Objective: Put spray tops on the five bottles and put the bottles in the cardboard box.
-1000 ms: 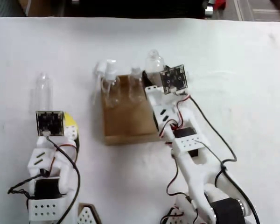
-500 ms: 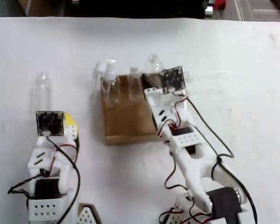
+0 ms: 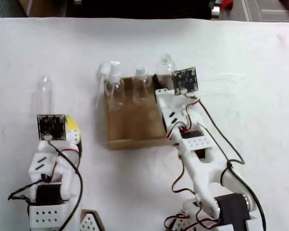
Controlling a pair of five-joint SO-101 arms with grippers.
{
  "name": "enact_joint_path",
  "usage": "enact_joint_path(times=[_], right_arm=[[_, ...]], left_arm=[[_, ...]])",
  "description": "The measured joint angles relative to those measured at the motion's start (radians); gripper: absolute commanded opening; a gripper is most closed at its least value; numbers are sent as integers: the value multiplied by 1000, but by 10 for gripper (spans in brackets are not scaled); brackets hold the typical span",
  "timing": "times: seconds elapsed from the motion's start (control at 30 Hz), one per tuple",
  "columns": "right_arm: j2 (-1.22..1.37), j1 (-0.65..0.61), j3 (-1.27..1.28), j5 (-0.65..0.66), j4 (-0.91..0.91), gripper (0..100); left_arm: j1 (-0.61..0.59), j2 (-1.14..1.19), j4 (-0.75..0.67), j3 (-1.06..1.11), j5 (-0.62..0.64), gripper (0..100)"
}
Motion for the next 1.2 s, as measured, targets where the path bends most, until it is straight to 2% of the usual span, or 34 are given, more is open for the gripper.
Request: enact_joint_path(times=[0.63,1.0,1.2], right_arm=[[3,-43,6,0,0,21],[114,-41,6,0,-61,21],[114,-40,6,0,-61,52]], left_arm=[[0,0,0,0,0,24],[0,0,0,0,0,24],[0,0,0,0,0,24]])
